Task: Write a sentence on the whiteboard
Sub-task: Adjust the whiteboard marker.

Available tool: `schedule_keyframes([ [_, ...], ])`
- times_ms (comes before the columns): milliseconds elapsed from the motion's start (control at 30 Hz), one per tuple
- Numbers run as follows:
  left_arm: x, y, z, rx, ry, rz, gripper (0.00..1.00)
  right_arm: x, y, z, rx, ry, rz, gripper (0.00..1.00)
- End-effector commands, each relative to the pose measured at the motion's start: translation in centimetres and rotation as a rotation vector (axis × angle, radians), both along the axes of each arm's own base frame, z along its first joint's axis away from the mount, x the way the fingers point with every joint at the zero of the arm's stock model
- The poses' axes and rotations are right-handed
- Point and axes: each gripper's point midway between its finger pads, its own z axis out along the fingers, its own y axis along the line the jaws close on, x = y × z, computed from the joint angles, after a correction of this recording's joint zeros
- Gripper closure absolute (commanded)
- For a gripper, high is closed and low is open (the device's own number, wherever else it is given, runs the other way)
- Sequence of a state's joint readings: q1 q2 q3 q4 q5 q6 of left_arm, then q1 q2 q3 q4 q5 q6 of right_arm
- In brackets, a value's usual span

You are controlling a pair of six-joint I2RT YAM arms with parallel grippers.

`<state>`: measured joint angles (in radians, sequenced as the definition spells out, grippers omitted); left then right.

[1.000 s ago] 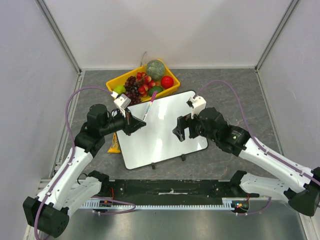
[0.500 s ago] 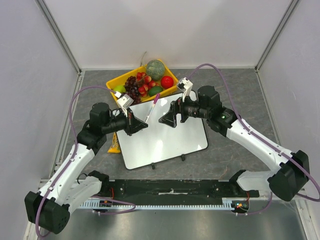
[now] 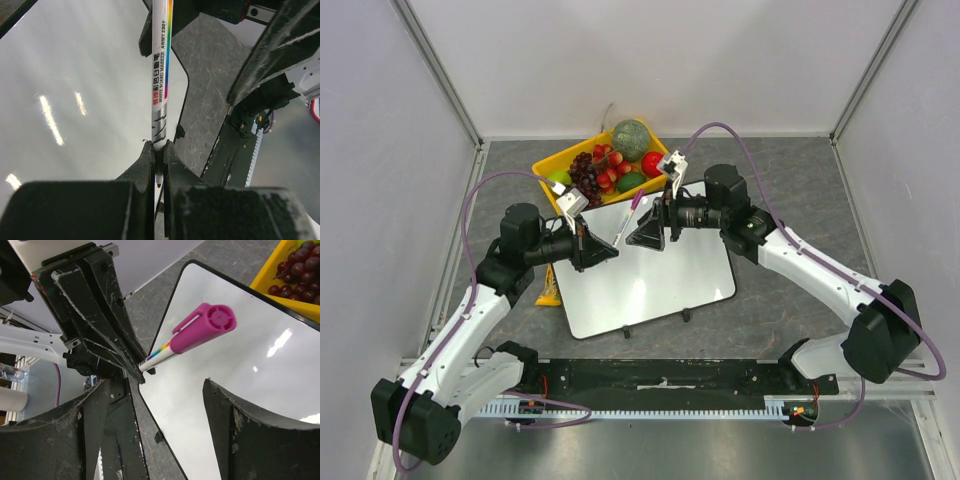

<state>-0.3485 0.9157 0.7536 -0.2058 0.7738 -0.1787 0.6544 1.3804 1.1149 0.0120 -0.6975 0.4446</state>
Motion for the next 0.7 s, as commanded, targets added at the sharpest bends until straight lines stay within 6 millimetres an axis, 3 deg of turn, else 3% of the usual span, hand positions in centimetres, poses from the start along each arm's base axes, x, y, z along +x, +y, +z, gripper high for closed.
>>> schedule_keyframes([
  [0,-0.5,-0.5,3.0,-0.053,-0.098,-0.057,0.98,0.4,1.1,2.8,0.07,-0.028,0.035,0.21],
  [267,-1.4,-0.7,3.4,-0.07,-0.116,-0.105,0.98,-0.2,2.1,4.3,0.169,0.018,0.1,0.31],
  [667,-1.8,-0.8,3.5,-0.075,-0.12,-0.13,0.98,-1.1,2.4,2.5,0.183,0.111,0.15,0.42],
])
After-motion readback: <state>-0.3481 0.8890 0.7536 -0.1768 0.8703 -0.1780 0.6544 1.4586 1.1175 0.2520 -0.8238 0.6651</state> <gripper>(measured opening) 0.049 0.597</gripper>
